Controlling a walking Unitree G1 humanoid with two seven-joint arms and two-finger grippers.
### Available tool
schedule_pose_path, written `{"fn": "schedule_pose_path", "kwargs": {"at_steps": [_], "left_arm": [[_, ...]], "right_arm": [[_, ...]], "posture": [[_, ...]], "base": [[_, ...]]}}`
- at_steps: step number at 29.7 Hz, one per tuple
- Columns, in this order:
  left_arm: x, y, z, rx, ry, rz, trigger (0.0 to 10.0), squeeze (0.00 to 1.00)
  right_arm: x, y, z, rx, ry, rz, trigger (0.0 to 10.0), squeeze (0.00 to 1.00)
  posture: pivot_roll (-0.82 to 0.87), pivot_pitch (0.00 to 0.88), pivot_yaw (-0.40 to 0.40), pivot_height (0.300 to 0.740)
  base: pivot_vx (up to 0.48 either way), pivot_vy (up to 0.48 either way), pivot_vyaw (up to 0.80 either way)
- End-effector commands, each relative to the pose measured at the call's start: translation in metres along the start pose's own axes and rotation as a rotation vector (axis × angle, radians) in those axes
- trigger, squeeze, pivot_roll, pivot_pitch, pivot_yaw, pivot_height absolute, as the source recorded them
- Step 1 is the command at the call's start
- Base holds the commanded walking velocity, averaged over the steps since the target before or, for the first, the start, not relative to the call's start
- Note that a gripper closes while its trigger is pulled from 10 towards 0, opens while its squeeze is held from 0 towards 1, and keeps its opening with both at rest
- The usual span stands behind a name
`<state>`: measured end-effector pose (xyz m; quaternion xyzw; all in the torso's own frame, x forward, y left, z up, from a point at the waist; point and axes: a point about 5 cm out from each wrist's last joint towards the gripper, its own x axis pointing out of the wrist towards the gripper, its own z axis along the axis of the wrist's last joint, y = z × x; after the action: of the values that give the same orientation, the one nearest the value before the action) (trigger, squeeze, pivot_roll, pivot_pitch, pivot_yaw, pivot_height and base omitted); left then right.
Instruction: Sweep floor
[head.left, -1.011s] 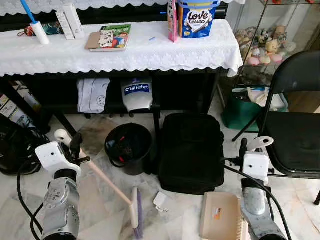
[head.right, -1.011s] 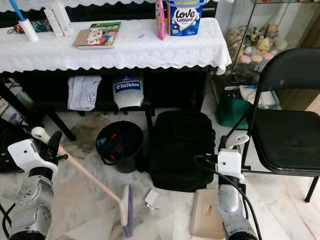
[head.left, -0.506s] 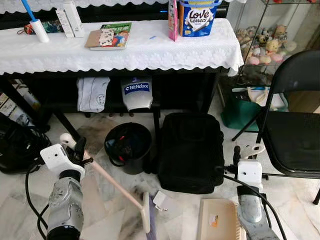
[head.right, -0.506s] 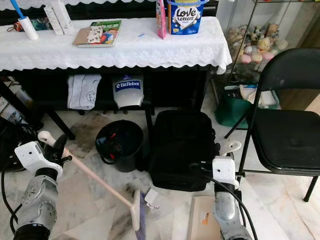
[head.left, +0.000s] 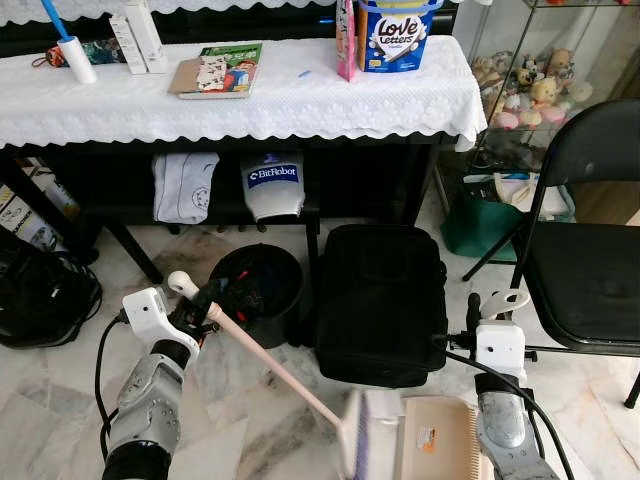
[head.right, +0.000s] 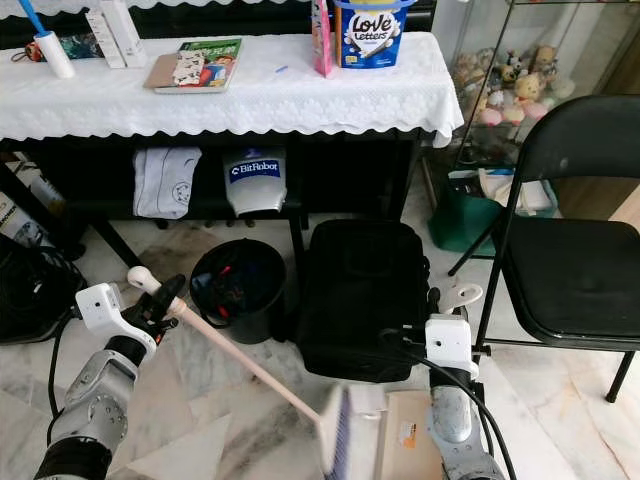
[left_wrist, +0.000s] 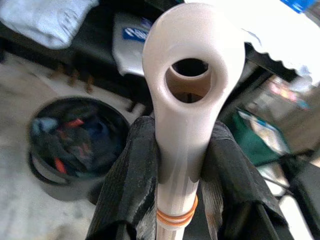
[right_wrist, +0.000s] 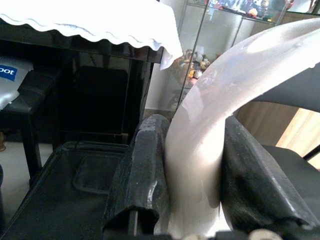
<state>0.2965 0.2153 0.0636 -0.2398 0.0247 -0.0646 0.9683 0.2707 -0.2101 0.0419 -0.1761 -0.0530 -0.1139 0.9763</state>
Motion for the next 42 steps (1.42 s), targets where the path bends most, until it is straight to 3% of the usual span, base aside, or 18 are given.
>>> {"fn": "schedule_pose_path", "kwargs": {"at_steps": [1, 5, 13, 16, 28, 33, 42], "left_arm": [[-0.003, 0.002, 0.010, -0.010, -0.011, -0.044, 10.0, 0.00], [-0.009, -0.004, 0.016, -0.002, 0.006, -0.121, 10.0, 0.00], [-0.016, 0.006, 0.049, 0.239, -0.155, 0.044, 10.0, 0.00], [-0.016, 0.006, 0.049, 0.280, -0.158, 0.072, 10.0, 0.00], [-0.005, -0.003, 0.009, 0.152, -0.057, 0.076, 10.0, 0.00], [-0.007, 0.000, 0.009, 0.176, -0.063, 0.107, 10.0, 0.00], [-0.010, 0.005, 0.010, 0.181, -0.074, 0.127, 10.0, 0.00]], "right_arm": [[-0.005, 0.003, -0.008, -0.010, 0.046, 0.020, 10.0, 0.00], [-0.005, 0.004, -0.008, -0.007, 0.047, 0.020, 10.0, 0.00], [-0.005, 0.006, -0.008, -0.003, 0.051, 0.021, 10.0, 0.00], [-0.005, 0.006, -0.008, -0.003, 0.052, 0.020, 10.0, 0.00], [-0.011, -0.012, -0.013, -0.046, 0.049, -0.030, 10.0, 0.00], [-0.008, -0.012, -0.012, -0.049, 0.046, -0.031, 10.0, 0.00], [-0.006, -0.009, -0.010, -0.042, 0.042, -0.023, 10.0, 0.00]], "posture": [[-0.01, 0.122, 0.063, 0.740], [-0.01, 0.114, 0.065, 0.740], [0.00, 0.114, 0.066, 0.740], [0.00, 0.116, 0.066, 0.740], [-0.03, 0.124, 0.055, 0.740], [-0.03, 0.124, 0.053, 0.740], [-0.03, 0.121, 0.047, 0.740]], "base": [[0.000, 0.000, 0.00], [0.000, 0.000, 0.00], [0.000, 0.000, 0.00], [0.000, 0.000, 0.00], [0.000, 0.000, 0.00], [0.000, 0.000, 0.00], [0.000, -0.461, 0.00]]}}
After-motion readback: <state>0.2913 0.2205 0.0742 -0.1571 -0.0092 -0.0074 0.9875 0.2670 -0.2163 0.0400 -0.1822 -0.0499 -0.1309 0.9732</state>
